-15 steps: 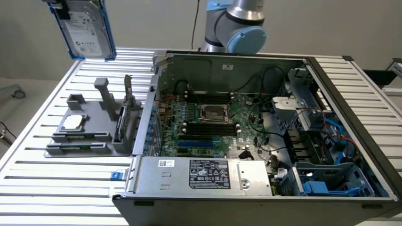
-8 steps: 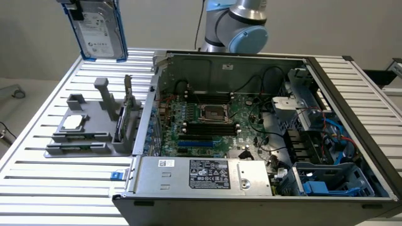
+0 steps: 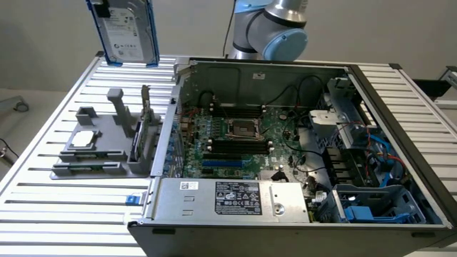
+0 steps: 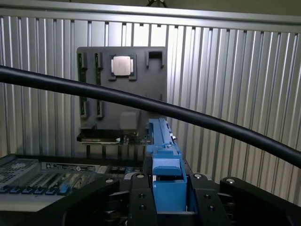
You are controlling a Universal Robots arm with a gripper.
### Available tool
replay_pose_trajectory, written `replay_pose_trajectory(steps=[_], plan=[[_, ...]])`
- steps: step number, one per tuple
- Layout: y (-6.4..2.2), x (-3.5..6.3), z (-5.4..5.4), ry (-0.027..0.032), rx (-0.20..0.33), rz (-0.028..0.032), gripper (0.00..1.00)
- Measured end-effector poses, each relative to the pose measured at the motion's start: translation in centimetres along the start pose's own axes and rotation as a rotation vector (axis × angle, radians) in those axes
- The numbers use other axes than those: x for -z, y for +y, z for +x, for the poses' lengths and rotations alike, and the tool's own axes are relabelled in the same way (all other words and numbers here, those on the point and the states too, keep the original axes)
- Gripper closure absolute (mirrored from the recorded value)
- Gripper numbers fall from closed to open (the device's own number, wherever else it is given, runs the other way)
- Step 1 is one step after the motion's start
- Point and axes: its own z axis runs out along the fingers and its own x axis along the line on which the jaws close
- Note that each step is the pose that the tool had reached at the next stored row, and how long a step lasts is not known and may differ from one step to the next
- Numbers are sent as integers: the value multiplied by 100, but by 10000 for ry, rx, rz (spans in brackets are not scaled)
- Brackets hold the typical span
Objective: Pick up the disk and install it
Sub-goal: 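Pick up the disk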
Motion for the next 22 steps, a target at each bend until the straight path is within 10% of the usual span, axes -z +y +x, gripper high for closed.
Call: replay_pose_trajectory(steps=[12,22], plan=[[-411,46,280,-5,1,-6,67],[-862,42,408,-212,-4,4,67]])
